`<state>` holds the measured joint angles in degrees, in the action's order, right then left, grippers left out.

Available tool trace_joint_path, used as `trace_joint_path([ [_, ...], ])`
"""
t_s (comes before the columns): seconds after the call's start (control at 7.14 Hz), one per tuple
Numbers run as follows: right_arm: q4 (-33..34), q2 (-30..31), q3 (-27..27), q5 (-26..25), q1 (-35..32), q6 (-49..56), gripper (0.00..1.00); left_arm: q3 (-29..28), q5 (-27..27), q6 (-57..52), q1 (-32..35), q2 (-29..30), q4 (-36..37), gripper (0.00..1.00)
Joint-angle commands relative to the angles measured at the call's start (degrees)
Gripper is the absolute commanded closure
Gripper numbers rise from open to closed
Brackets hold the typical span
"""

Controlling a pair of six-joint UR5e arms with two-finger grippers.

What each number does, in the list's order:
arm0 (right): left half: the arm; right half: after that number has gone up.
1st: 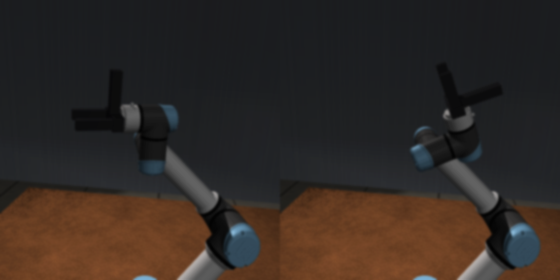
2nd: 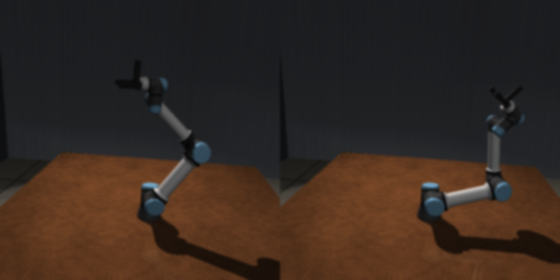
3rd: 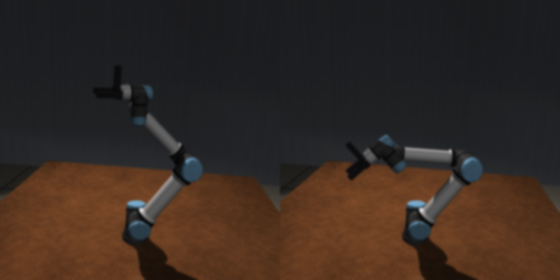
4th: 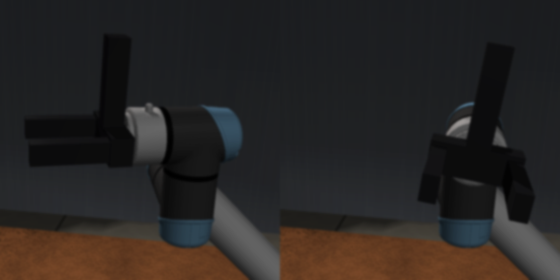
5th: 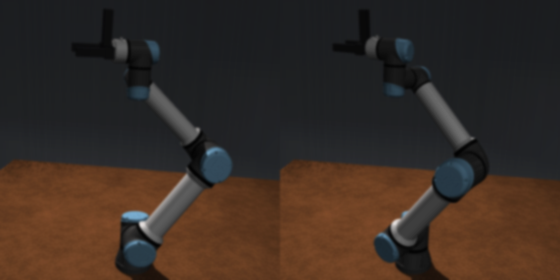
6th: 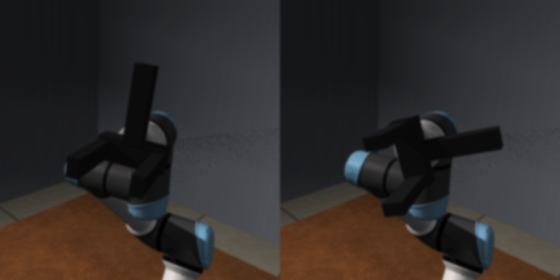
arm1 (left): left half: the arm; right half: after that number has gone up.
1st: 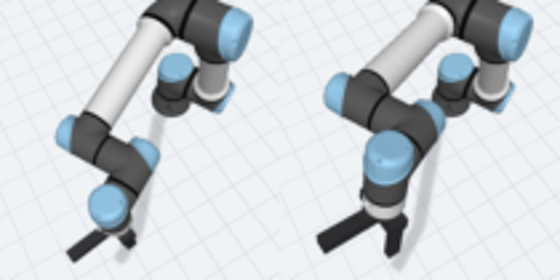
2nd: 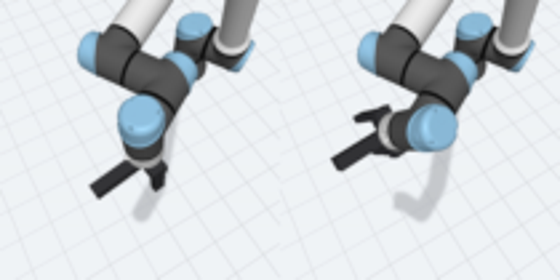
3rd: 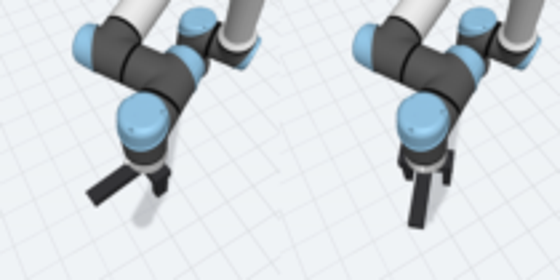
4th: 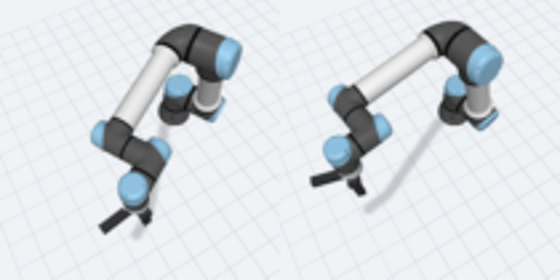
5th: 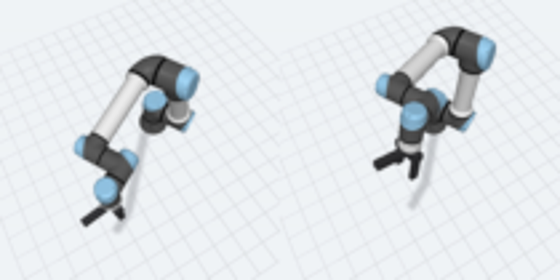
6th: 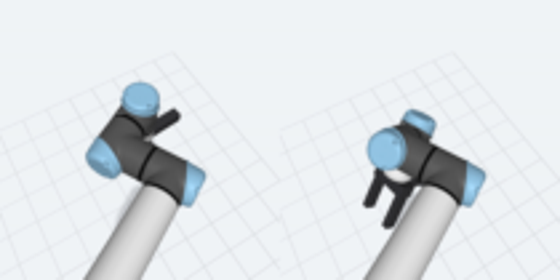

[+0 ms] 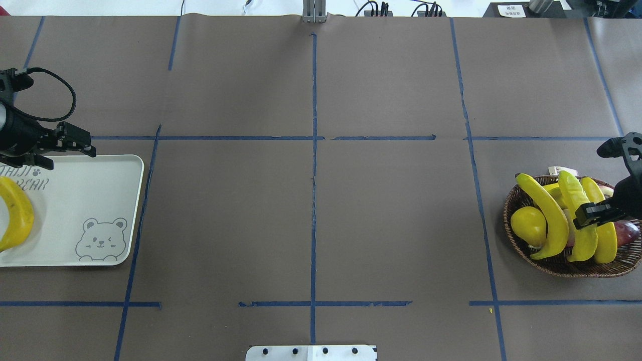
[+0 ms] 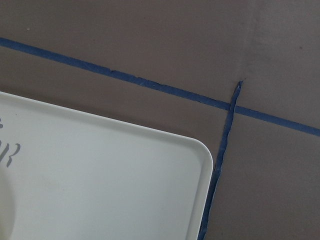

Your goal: Transfer all bananas from basket to plate

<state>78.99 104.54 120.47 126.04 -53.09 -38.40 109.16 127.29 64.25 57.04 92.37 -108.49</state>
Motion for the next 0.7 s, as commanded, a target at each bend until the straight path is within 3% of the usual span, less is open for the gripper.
trace_joint_path([
  [0.0, 5.79, 0.66, 5.71, 0.61, -4.37, 2.77, 1.0, 0.0, -0.02, 0.0, 0.0, 0.0, 0.03, 0.01],
  [0.28, 22.26, -1.17, 13.44, 2.19, -14.88, 17.13, 1.0, 0.0, 0.07, 0.0, 0.0, 0.0, 0.03, 0.01],
  [0.42, 26.27, -4.49, 14.52, 4.72, -17.81, 19.04, 1.0, 0.08, 0.07, 0.0, 0.0, 0.09, 0.03, 0.01],
  [0.56, 25.87, -8.61, 13.05, 11.01, -17.84, 18.19, 1.0, 0.17, 0.5, 0.09, -0.17, 0.87, -0.06, 0.01],
])
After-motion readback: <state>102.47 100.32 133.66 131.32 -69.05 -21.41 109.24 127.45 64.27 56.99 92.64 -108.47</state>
